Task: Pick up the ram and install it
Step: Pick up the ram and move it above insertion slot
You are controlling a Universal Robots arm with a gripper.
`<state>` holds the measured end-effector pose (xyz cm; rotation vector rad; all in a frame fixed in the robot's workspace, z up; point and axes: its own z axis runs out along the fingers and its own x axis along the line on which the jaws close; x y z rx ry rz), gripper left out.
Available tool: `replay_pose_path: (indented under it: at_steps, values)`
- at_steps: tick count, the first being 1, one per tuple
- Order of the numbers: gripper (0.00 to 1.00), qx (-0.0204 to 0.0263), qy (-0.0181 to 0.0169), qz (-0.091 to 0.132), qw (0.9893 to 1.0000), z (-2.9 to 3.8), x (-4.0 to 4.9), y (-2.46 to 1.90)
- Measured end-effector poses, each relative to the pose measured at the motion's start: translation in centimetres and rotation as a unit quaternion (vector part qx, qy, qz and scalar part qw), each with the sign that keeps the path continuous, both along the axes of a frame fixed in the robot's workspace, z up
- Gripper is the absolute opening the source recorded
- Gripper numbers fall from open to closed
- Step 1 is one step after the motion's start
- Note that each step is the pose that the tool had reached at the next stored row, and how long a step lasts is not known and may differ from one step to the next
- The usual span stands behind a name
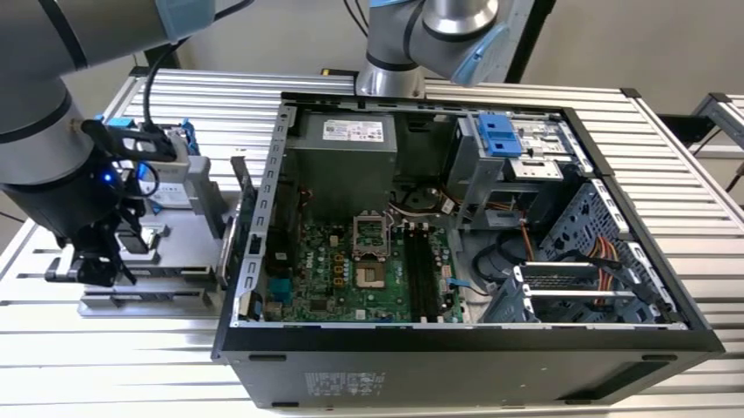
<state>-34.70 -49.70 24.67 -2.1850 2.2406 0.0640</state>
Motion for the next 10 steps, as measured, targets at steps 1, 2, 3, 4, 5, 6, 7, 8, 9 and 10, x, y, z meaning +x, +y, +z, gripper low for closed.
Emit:
replay_pose_path:
  at_steps: [1,2,3,4,5,6,7,8,9,10]
  values:
    - [1.00,0.0000,0.0000,0.000,1.0000,-0.03,0.00,0.00]
    - [1.00,0.0000,0.0000,0.000,1.0000,-0.07,0.00,0.00]
    - [1.00,0.0001,-0.0001,0.000,1.0000,-0.12,0.00,0.00]
    - [1.00,0.0001,-0.0001,0.000,1.0000,-0.18,0.01,0.00]
    - [1.00,0.0000,0.0000,0.000,1.0000,-0.25,0.01,0.00]
    - [1.00,0.0000,0.0000,0.000,1.0000,-0.31,0.01,0.00]
    - [1.00,0.0000,0.0000,0.000,1.0000,-0.36,0.01,0.00]
    - [1.00,-0.0001,0.0001,0.000,1.0000,-0.41,0.02,-0.04]
    - [1.00,0.0000,0.0001,0.000,1.0000,-0.46,0.05,-0.09]
    - [1.00,0.0000,0.0000,0.000,1.0000,-0.51,0.07,-0.15]
